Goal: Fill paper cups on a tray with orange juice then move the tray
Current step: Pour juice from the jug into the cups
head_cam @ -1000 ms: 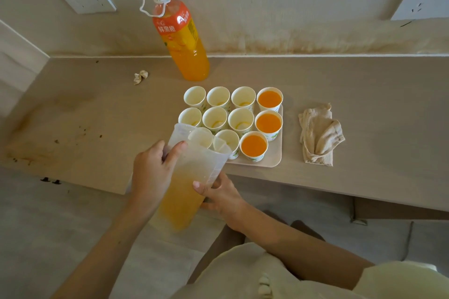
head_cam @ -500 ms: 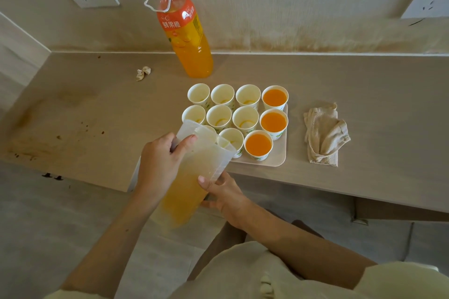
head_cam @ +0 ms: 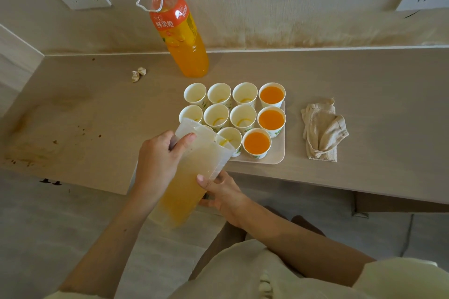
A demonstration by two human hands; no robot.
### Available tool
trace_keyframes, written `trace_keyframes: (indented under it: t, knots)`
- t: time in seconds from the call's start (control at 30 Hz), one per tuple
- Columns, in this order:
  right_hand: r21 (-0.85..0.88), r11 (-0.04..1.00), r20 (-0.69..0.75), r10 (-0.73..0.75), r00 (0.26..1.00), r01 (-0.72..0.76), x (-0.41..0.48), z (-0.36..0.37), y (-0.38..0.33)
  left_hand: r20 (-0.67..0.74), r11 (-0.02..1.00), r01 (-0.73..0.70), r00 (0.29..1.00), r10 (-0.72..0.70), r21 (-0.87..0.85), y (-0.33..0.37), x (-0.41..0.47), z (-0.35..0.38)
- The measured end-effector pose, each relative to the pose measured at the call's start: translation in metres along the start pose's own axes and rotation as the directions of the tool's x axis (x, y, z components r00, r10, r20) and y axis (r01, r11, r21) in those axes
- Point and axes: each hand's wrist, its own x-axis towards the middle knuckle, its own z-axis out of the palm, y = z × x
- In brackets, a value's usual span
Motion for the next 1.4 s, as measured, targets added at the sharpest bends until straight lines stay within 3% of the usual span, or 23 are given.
trace_keyframes:
  t: [1.4]
  knots:
    - [0.026,0.999,0.035,-0.028,0.999,0.027,-0.004,0.012,-0.008,0.022,0.999,-0.015,1.0,0.014,0.047,0.003,0.009,-0.006]
